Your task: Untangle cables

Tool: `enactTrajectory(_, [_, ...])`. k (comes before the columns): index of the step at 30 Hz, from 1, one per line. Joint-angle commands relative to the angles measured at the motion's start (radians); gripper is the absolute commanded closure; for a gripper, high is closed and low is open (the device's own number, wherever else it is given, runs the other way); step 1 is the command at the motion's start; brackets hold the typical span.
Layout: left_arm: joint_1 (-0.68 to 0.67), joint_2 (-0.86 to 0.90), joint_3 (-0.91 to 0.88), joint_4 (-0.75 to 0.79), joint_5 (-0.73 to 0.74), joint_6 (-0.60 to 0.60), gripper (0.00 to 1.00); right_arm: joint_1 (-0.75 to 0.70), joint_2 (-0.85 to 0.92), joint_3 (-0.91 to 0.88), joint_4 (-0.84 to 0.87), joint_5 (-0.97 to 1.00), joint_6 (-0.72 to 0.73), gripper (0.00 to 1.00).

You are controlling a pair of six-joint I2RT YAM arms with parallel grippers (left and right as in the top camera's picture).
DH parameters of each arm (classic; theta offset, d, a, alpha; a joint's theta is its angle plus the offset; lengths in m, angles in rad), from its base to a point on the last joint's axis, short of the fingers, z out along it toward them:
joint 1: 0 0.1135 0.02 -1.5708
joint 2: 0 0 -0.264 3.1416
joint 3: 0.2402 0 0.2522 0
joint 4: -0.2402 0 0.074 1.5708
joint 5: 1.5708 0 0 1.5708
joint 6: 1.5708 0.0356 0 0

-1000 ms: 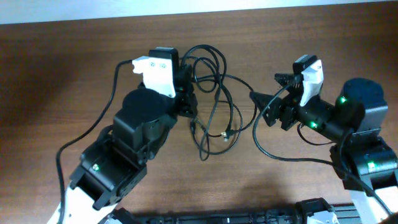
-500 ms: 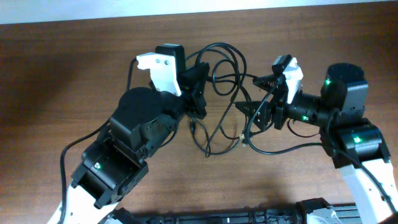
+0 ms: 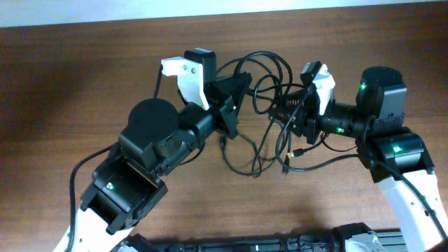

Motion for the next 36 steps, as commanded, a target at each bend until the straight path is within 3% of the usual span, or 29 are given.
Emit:
enactTrajectory(1, [0.003, 0.002, 0.023, 0.010, 0.024, -0.016, 1.00, -0.001, 0.004, 0.003, -0.004, -0.048, -0.001, 0.85])
enactTrajectory(4, [0.003, 0.017, 0.023, 0.008, 0.024, -0.016, 0.99, -0.001, 0.003, 0.003, -0.005, -0.095, 0.017, 0.96])
enactTrajectory(7, [0.003, 0.040, 0.023, 0.009, 0.025, -0.017, 0.82, -0.001, 0.001, 0.003, -0.015, -0.116, 0.040, 0.96])
enactTrajectory(10, [0.003, 0.045, 0.023, 0.007, 0.025, -0.017, 0.90, -0.001, -0.006, 0.003, -0.041, -0.116, 0.040, 0.96])
enactTrajectory(14, [0.003, 0.045, 0.023, 0.000, 0.017, -0.016, 0.88, -0.001, -0.007, 0.003, -0.042, -0.115, 0.040, 0.96])
enactTrajectory(15, [0.003, 0.045, 0.023, 0.000, 0.014, -0.011, 0.85, -0.001, -0.007, 0.003, -0.042, -0.115, 0.040, 0.96])
enactTrajectory(17, [0.003, 0.045, 0.023, -0.009, -0.017, 0.002, 0.62, -0.001, -0.007, 0.003, -0.042, -0.111, 0.040, 0.96])
enactTrajectory(19, [0.003, 0.045, 0.023, -0.029, -0.053, 0.002, 0.47, -0.001, -0.007, 0.003, -0.042, -0.109, 0.040, 0.96])
enactTrajectory(22, [0.003, 0.045, 0.023, -0.069, -0.105, 0.002, 0.30, -0.001, -0.009, 0.003, -0.058, -0.047, 0.040, 0.96])
enactTrajectory(27, [0.003, 0.045, 0.023, -0.158, -0.216, 0.002, 0.18, -0.002, -0.010, 0.003, -0.068, 0.018, 0.049, 0.96])
enactTrajectory(30, [0.003, 0.045, 0.023, -0.252, -0.277, 0.002, 0.11, -0.002, -0.010, 0.003, -0.064, 0.185, 0.152, 0.96])
enactTrajectory(36, [0.003, 0.045, 0.023, -0.365, -0.384, 0.002, 0.06, -0.002, -0.012, 0.004, -0.049, 0.196, 0.174, 0.96])
